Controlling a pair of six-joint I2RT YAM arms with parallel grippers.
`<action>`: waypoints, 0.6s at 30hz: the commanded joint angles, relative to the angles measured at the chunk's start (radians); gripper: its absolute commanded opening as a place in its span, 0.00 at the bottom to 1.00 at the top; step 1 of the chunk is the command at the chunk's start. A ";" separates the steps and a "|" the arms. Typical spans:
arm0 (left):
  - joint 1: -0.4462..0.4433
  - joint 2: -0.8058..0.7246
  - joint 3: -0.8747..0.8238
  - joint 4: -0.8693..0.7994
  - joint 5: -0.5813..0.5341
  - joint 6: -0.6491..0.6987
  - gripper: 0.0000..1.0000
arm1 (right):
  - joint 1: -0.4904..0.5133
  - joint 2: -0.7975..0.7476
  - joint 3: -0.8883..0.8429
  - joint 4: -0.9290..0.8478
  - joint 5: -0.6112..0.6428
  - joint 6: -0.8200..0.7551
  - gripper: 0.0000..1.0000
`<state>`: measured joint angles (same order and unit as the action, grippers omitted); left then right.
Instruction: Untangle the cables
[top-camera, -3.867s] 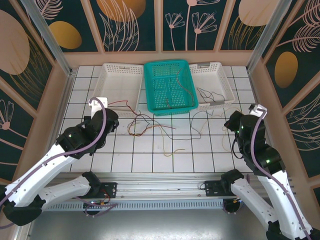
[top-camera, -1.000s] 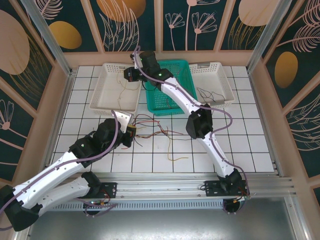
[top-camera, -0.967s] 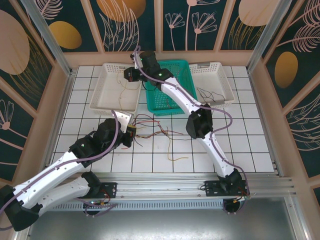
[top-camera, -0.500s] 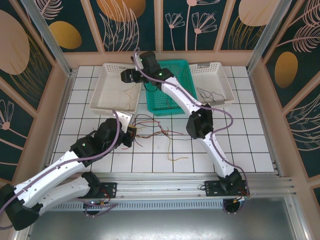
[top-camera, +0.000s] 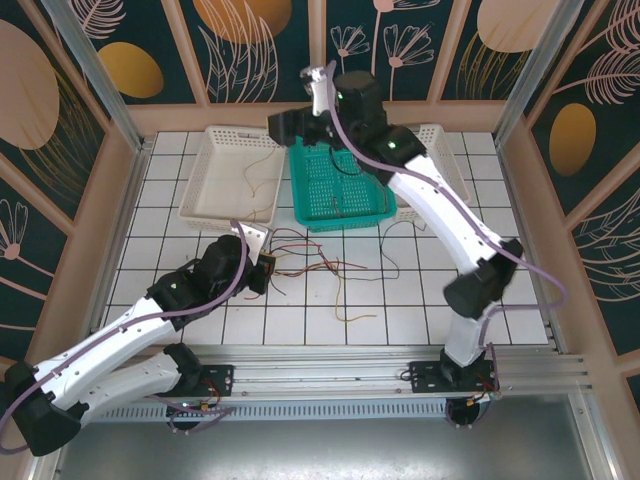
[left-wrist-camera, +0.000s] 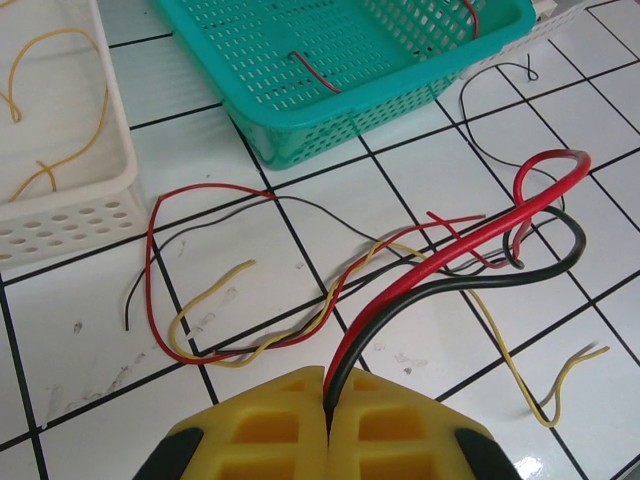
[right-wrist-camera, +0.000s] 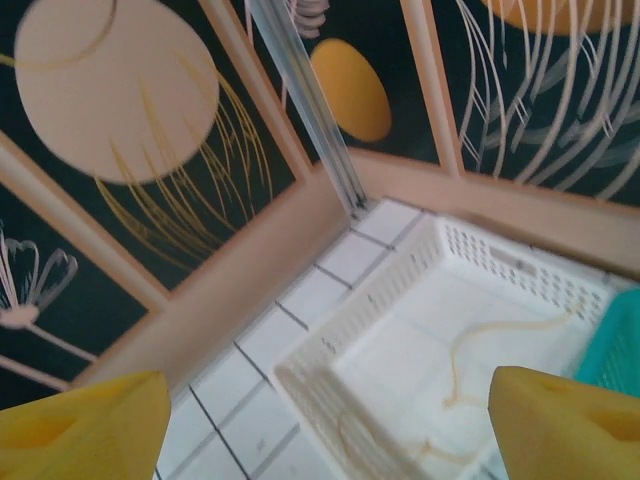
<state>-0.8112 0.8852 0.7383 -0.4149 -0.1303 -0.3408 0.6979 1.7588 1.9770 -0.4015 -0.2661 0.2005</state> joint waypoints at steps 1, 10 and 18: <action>0.005 -0.009 -0.001 0.010 0.023 0.004 0.00 | 0.009 -0.157 -0.295 0.084 0.036 -0.050 0.84; 0.006 0.040 0.019 0.007 0.130 0.012 0.00 | 0.026 -0.582 -0.998 0.289 -0.067 -0.074 0.83; 0.005 0.083 0.043 0.002 0.190 0.008 0.00 | 0.087 -0.688 -1.255 0.415 -0.120 -0.032 0.80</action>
<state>-0.8104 0.9653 0.7433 -0.4164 0.0135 -0.3405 0.7578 1.0920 0.7700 -0.1001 -0.3542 0.1585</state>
